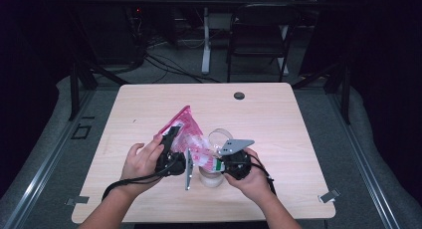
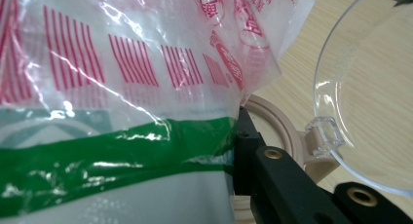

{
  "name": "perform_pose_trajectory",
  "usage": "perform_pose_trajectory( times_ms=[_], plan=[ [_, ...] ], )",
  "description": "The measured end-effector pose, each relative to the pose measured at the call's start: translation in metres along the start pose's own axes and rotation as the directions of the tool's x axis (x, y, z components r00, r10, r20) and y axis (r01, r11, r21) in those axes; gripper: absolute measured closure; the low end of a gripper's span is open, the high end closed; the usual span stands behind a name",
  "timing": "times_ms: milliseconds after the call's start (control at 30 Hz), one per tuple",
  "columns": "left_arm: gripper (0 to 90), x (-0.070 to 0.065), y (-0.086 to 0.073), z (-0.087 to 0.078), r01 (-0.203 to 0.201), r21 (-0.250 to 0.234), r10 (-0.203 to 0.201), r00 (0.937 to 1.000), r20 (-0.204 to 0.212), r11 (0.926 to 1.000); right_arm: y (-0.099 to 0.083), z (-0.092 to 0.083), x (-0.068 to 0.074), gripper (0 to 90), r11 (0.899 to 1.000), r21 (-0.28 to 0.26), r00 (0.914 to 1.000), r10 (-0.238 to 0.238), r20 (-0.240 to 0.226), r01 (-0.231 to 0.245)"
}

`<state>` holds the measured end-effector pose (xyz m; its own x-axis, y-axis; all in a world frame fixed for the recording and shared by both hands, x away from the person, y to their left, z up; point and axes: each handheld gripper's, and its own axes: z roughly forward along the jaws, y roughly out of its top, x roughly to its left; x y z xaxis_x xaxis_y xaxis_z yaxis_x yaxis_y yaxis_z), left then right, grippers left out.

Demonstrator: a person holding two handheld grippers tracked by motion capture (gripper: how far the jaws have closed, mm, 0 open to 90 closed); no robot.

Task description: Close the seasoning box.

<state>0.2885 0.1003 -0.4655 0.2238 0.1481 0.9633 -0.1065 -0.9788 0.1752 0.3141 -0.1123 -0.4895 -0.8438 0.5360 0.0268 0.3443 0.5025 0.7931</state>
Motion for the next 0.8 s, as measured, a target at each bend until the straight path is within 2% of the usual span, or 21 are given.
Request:
perform_pose_trajectory(
  times_ms=[133,467,800],
  plan=[
    [65.3,0.001,-0.001,0.000,0.004,0.001,-0.004,1.0000,-0.004,1.0000,0.002,0.001,0.001,90.0,1.000,-0.003,1.0000,-0.006,-0.003,0.006],
    [65.5,-0.004,-0.007,0.003,0.041,0.010,-0.042,0.9990,0.017,0.9991,0.003,0.000,0.001,90.0,1.000,-0.013,0.9999,-0.010,0.001,0.010],
    [65.6,-0.013,-0.014,0.005,0.123,0.026,-0.124,0.9913,0.044,0.9921,0.004,0.002,0.003,90.0,1.000,-0.004,0.9996,-0.026,0.007,0.026]
  ],
)
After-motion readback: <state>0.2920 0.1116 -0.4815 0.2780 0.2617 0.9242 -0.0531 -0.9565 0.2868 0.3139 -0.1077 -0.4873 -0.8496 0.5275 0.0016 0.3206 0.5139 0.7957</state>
